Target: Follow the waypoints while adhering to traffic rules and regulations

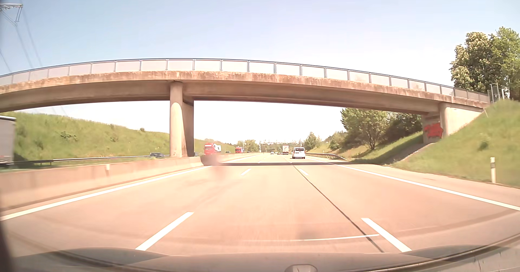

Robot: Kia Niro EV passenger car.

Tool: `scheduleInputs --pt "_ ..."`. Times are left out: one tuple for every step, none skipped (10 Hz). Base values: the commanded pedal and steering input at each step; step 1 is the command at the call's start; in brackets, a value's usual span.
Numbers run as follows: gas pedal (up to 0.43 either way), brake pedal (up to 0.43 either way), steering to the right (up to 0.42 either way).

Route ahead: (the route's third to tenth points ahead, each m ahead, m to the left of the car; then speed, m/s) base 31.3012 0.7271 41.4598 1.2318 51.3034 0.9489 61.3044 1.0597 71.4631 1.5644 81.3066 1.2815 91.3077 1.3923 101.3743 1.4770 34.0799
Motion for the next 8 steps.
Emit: scheduleInputs --pt "0.331 0.000 -0.002" --pt "0.331 0.000 -0.003" --pt "0.331 0.000 -0.002" --pt "0.331 0.000 -0.002" --pt "0.331 0.000 -0.003" --pt "0.331 0.000 -0.002" --pt "0.331 0.000 -0.003" --pt "0.331 0.000 -0.003"
